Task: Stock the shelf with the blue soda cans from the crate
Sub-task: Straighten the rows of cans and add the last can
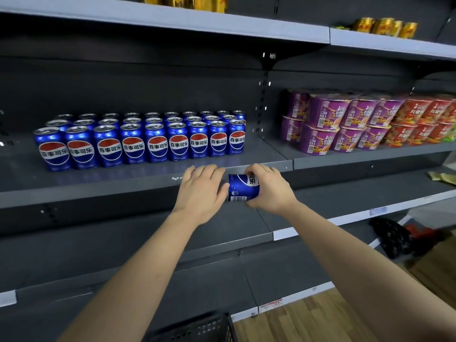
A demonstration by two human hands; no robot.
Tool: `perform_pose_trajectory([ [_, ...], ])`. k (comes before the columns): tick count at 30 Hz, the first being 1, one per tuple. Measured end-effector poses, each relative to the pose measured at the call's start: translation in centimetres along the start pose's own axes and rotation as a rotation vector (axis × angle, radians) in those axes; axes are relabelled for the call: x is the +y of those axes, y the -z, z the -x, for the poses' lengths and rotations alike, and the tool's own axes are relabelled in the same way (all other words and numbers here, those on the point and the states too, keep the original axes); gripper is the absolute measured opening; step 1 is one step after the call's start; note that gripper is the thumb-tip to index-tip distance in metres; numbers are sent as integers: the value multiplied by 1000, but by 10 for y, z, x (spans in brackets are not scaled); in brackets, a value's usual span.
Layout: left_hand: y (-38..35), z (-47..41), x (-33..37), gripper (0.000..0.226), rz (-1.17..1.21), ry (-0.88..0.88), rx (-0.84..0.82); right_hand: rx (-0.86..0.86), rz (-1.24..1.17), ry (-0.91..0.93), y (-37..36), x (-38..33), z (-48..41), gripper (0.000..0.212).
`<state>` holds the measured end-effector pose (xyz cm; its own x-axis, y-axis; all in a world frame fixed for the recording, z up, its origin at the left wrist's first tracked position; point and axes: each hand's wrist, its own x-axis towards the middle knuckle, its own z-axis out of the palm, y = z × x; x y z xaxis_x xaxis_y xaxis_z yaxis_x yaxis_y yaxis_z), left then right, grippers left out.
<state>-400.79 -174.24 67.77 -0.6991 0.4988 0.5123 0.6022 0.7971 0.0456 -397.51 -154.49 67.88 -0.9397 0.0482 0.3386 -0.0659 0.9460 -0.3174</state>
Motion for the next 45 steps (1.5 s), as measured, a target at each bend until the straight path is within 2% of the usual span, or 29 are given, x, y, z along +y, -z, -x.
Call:
perform_pose_trajectory([
  [2, -9, -18, 0, 54, -2, -8, -16, 4, 5, 23, -1, 10, -16, 64],
  [6, -27, -50, 6, 83, -57, -53, -92, -16, -2, 117, -1, 26, -44, 67],
  [8, -36, -64, 8, 90, -82, -64, -105, -33, -8, 142, 0, 32, -54, 71],
  [11, -47, -82, 9, 89, -84, -71, -123, -54, -23, 159, -1, 41, -66, 71],
  [15, -56, -98, 12, 66, -65, -58, -89, -70, -47, 193, 2, 54, -80, 71],
  [19, -64, -109, 16, 66, -68, -23, -25, 16, -112, 219, 2, 68, -89, 86],
  [21, -69, -114, 16, 68, -49, 6, 16, 86, -288, 96, 3, 72, -87, 97],
  [23, -72, -122, 16, 68, -36, 42, 48, 102, -675, -145, 4, 72, -84, 101],
  [25, -76, -130, 18, 67, -35, 85, 64, 63, -1041, -375, 3, 71, -87, 100],
  [28, -81, -143, 25, 66, -23, 128, 90, -37, -1285, -542, 4, 74, -101, 93],
  [30, -84, -149, 32, 66, -15, 137, 108, -52, -1336, -564, 4, 74, -110, 78],
  [33, -89, -156, 45, 67, -12, 155, 142, 12, -1373, -578, 1, 74, -123, 69],
  [36, -94, -162, 55, 69, -48, 210, 160, 58, -1467, -567, -2, 77, -133, 67],
  [38, -98, -165, 60, 72, -69, 246, 184, 30, -1509, -564, 0, 78, -137, 70],
  [41, -105, -167, 61, 76, -85, 266, 230, 8, -1484, -492, 1, 85, -143, 36],
  [42, -107, -167, 60, 77, -84, 259, 229, 16, -1476, -466, 2, 88, -146, 40],
  [45, -106, -169, 56, 80, -71, 203, 193, 45, -1425, -372, 6, 98, -156, 70],
])
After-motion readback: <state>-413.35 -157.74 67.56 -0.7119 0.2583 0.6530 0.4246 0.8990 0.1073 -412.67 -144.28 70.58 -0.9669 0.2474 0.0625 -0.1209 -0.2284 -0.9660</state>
